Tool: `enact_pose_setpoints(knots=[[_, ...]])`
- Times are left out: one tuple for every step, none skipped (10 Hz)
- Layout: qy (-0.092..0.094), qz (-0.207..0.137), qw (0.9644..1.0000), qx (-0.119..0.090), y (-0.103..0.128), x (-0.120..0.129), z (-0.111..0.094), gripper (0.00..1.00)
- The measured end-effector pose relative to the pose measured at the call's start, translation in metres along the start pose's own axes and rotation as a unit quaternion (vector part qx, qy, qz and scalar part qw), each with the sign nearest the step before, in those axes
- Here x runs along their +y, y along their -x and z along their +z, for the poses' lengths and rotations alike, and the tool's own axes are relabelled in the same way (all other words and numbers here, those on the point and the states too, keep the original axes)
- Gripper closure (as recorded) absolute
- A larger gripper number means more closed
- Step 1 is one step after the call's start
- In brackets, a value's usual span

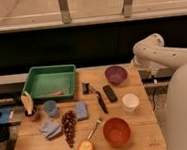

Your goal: Place eraser in table surface

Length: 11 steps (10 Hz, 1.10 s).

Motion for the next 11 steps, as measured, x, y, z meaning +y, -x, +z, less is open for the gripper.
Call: enact_pose_setpoints(knots=[[0.000,0.000,1.0000,0.000,0.000,0.000,0.000,0.34],[0.000,0.000,1.0000,0.000,0.000,0.000,0.000,0.34],[0.000,0.000,1.0000,0.000,0.000,0.000,0.000,0.34],[0.000,0.000,1.0000,0.000,0.000,0.000,0.000,0.34],[0.000,0.000,1.0000,0.000,0.000,0.000,0.000,0.34],[0.000,0.000,1.0000,0.000,0.000,0.000,0.000,0.34],[0.000,0.000,1.0000,0.000,0.000,0.000,0.000,0.34],[0.000,0.000,1.0000,0.000,0.000,0.000,0.000,0.34],[0.000,-0.001,1.0000,0.001,0.000,0.001,0.000,0.34],[0.002,-0.012,0.9999,0.007,-0.001,0.004,0.000,0.34],[0.005,-0.027,0.9995,0.012,-0.005,0.013,0.000,0.34]])
